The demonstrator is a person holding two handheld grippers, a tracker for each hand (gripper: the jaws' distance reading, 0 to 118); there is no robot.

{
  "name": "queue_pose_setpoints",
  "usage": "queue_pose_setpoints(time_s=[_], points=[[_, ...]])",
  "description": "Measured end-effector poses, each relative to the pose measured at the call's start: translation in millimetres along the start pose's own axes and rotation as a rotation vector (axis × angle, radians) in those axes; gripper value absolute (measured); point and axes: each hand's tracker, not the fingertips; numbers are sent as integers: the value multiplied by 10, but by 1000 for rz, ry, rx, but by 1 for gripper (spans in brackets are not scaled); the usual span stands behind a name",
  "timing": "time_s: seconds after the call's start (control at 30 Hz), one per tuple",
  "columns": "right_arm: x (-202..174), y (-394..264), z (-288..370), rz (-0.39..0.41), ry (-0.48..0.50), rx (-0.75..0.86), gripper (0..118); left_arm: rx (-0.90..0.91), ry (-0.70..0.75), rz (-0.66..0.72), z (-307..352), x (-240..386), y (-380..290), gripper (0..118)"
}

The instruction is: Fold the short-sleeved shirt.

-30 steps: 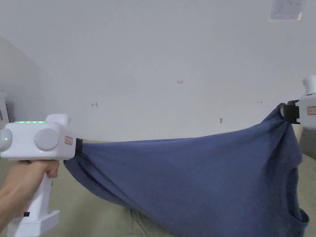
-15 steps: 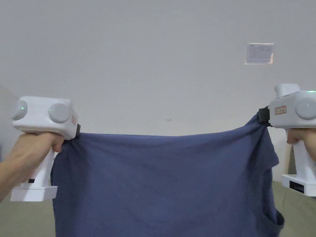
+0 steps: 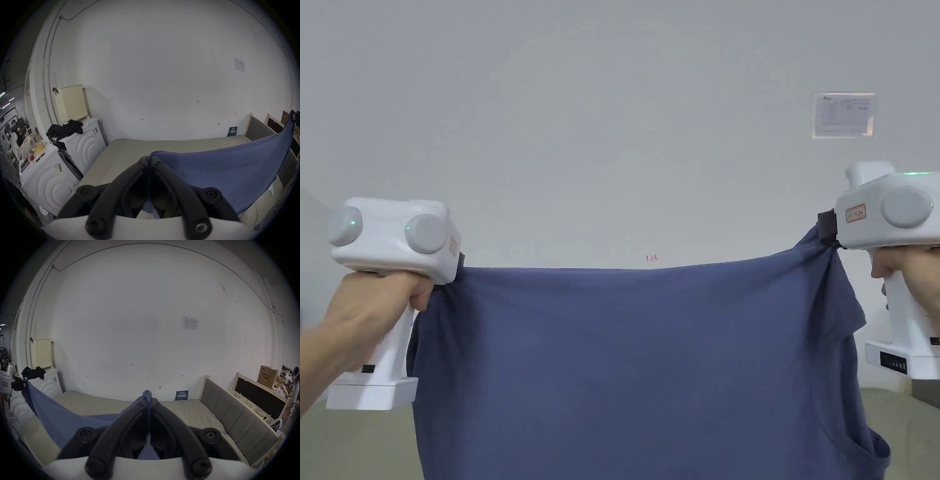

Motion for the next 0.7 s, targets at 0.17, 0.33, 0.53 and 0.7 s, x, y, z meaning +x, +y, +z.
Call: queue_pose_setpoints(time_s=[0.17,0.33,0.53,0.7], points=[[-43,157,-485,18,-14,3,3,5,22,-13,-364,122,264,1],[-93,345,-909,22,-24,26,3,55,80,-39,-700,260,598,1],[-175,428,-1385,12,-48,49,3,82,119,-33,-1157,426,773,1],[-279,364,-1751,60,-66,42,3,73,120,-18,-1607,508,710,1]])
